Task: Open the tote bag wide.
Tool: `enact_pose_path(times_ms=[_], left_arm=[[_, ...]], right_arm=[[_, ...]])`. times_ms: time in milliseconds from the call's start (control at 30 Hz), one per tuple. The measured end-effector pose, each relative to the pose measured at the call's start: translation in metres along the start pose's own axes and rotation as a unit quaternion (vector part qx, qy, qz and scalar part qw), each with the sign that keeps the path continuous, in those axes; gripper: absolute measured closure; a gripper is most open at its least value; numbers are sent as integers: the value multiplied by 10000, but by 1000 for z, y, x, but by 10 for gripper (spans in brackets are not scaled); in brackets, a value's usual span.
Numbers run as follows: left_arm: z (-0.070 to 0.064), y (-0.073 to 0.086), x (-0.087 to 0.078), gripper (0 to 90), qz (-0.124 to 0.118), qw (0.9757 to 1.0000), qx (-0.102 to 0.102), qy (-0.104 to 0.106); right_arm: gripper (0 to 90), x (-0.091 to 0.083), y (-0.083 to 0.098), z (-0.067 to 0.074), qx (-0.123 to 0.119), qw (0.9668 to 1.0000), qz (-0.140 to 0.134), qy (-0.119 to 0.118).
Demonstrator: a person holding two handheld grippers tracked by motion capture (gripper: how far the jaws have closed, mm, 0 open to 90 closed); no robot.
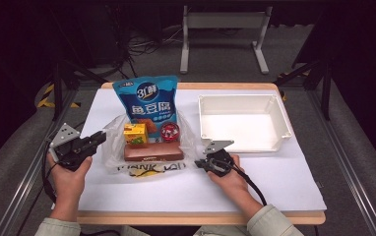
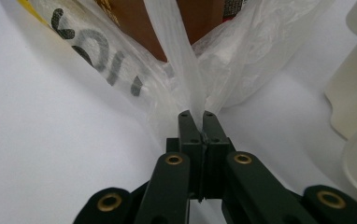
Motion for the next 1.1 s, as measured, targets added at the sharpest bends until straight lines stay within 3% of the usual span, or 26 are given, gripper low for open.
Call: enact_pose_path(times_ms=[133,233,367,500,700,900,1100], left_arm=[[0,16,3,896,338,9994,57,-13],[1,34,11,897,723,9972,192,-85],[2,45,20,897,920,9956,161,-58],[4,59,32,897,1199,9927,133,-20],[1,78,45,897,1633,9864,120,148],[-3,89,49,897,1844,9825,85,258],[-3,91,50,897,1824,9828,105,268]], right_arm=[[898,0,0,1,-54,10000,22,30],[897,-1,0,3,-77,10000,47,24],[897,-1,0,5,-97,9999,70,-19],[897,-1,0,7,-143,9998,88,-44],[897,-3,1,9,-153,9998,132,-46],[897,-6,1,10,-150,9998,129,-61],[898,-10,4,11,-62,9997,163,-162]])
Point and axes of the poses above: each handheld gripper's, and its own axes: x roughly forward along the jaws, y roughly out of its underside, z roughly to its left, the point moved 9 cm from there along x, roughly forward along the jaws
